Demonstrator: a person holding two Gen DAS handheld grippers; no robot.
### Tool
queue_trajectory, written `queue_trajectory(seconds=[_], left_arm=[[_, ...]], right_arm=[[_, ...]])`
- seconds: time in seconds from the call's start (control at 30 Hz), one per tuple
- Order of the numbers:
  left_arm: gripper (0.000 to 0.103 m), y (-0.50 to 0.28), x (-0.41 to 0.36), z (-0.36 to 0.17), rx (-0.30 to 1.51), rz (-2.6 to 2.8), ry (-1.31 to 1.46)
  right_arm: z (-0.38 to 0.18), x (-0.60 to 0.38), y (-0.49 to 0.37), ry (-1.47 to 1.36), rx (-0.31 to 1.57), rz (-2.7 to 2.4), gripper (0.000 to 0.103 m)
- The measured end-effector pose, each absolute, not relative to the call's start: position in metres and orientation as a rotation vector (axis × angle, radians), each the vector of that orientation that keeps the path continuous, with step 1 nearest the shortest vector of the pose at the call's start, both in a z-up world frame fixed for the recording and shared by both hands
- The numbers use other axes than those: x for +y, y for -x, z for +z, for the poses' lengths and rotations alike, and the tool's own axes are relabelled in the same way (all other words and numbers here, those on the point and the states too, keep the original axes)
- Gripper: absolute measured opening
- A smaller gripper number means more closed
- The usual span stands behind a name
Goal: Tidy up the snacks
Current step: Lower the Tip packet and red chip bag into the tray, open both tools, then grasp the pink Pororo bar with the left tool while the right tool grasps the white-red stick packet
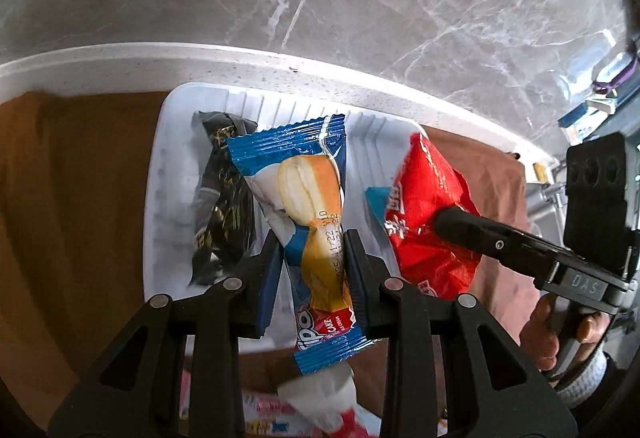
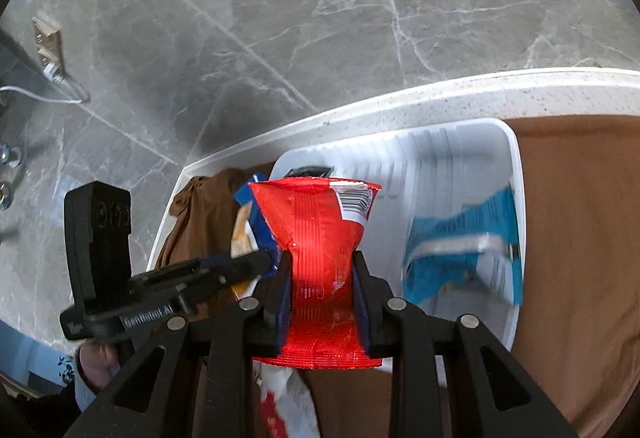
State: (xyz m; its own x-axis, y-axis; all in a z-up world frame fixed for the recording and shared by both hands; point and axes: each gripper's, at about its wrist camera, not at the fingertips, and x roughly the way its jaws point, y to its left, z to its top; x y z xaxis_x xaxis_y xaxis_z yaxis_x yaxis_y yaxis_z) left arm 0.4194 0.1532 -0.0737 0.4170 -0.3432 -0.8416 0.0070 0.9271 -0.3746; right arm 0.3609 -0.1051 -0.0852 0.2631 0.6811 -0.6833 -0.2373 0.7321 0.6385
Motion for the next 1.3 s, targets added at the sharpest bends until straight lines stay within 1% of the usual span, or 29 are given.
queue_trajectory(seconds=[0.33, 0.37, 0.4, 0.47, 0.8, 1.07, 1.1, 1.13, 1.17, 1.2, 1.3], left_arm=[[0.029, -0.445, 0.138, -0.095, 1.144, -0.186, 0.232], [0.029, -0.447, 0.135, -0.1, 1.147, -0.181, 0.228], [0.029, -0.449, 0.134, -0.101, 1.149, -0.183, 0.226], [0.029, -0.448, 0.133, -0.103, 1.138, -0.184, 0.218], [0.03, -0.427, 0.143, -0.085, 1.097, -0.159, 0.214], [0.03, -0.376, 0.164, -0.066, 1.084, -0.145, 0.235], [0.03, -0.368, 0.167, -0.065, 1.084, -0.14, 0.24], [0.033, -0.359, 0.172, -0.065, 1.086, -0.134, 0.248], [0.037, -0.352, 0.175, -0.065, 1.088, -0.127, 0.252], [0.044, -0.343, 0.179, -0.067, 1.09, -0.118, 0.259], [0.044, -0.324, 0.189, -0.073, 1.113, -0.116, 0.266]], right_arm=[[-0.098, -0.09, -0.376, -0.372, 1.15, 0.597, 0.033], [-0.097, -0.089, -0.375, -0.357, 1.143, 0.595, 0.037], [-0.096, -0.088, -0.374, -0.347, 1.132, 0.596, 0.038], [-0.092, -0.087, -0.372, -0.322, 1.108, 0.586, 0.046], [-0.068, -0.098, -0.35, -0.258, 1.044, 0.595, 0.046], [-0.054, -0.087, -0.29, -0.117, 1.02, 0.668, 0.047], [-0.055, -0.084, -0.283, -0.098, 1.023, 0.677, 0.047], [-0.057, -0.081, -0.274, -0.073, 1.031, 0.689, 0.047], [-0.059, -0.076, -0.264, -0.042, 1.04, 0.705, 0.047], [-0.062, -0.072, -0.255, -0.02, 1.047, 0.717, 0.047], [-0.072, -0.062, -0.232, 0.026, 1.091, 0.762, 0.047]])
